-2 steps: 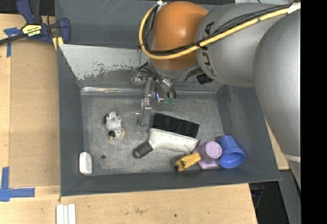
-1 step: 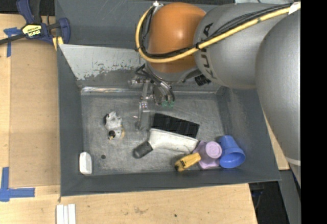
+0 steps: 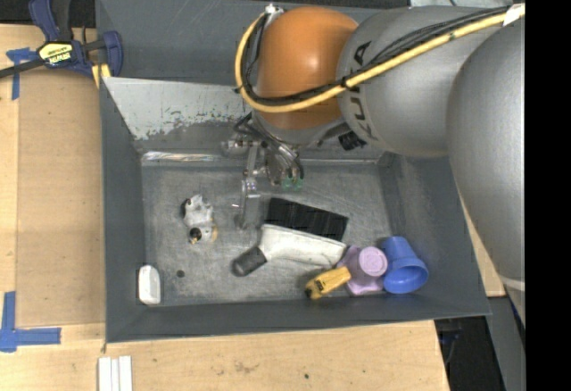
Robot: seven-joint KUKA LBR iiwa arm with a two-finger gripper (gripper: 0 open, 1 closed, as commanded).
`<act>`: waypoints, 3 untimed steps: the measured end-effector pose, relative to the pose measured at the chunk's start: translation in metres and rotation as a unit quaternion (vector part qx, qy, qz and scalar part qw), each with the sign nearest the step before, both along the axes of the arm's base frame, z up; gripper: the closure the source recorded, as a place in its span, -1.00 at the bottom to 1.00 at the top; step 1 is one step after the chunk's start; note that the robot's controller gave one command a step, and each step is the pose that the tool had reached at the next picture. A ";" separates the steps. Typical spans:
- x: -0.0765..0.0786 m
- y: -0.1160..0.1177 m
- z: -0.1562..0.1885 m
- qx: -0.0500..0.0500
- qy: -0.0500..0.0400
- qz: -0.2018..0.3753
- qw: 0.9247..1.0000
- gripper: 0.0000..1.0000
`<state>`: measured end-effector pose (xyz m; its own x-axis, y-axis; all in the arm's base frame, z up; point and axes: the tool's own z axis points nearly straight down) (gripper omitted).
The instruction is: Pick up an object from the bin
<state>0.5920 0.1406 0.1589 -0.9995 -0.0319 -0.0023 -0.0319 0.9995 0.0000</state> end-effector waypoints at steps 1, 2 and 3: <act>-0.009 -0.025 -0.026 0.001 -0.001 0.137 0.991 -1.00; -0.003 -0.050 -0.046 0.000 0.000 0.122 0.993 -1.00; -0.047 -0.002 -0.053 0.000 0.000 0.166 0.986 1.00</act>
Offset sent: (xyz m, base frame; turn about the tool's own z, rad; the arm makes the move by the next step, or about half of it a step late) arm 0.0016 -0.0599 -0.0610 -0.1548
